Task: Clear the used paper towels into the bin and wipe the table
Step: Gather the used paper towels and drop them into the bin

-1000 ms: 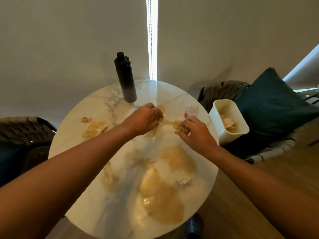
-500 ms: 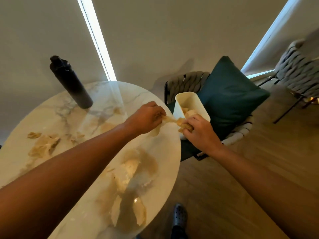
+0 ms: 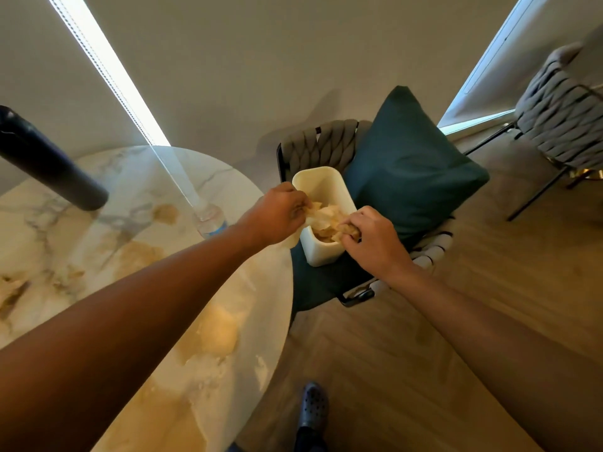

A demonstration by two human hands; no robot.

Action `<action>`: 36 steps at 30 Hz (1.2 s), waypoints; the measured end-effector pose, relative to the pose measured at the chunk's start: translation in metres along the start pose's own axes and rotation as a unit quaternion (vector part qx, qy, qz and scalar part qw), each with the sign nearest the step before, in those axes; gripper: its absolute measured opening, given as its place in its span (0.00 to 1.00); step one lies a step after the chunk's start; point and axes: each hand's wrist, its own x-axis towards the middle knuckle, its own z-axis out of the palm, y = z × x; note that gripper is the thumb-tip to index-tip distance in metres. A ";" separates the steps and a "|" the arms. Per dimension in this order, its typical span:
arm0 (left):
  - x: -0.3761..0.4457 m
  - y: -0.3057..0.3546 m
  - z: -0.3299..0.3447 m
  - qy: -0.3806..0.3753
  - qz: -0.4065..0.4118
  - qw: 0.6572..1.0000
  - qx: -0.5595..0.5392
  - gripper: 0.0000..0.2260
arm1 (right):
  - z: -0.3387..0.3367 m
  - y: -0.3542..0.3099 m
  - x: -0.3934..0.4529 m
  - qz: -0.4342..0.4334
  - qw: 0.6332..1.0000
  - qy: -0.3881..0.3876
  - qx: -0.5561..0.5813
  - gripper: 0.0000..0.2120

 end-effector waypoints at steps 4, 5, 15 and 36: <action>0.040 0.001 0.016 0.014 -0.038 0.999 -0.018 0.12 | 0.007 0.029 0.025 0.010 1.000 -0.006 -0.002 0.11; 0.050 0.001 0.019 0.020 -0.044 0.999 -0.022 0.12 | 0.010 0.035 0.031 0.009 1.000 -0.006 -0.002 0.11; 0.116 -0.008 0.053 0.060 -0.094 0.991 -0.075 0.11 | 0.050 0.075 0.069 0.018 0.997 -0.069 0.007 0.13; 0.008 -0.010 0.061 -0.074 -0.154 0.985 -0.012 0.19 | 0.043 0.045 0.032 0.018 0.986 -0.159 -0.048 0.25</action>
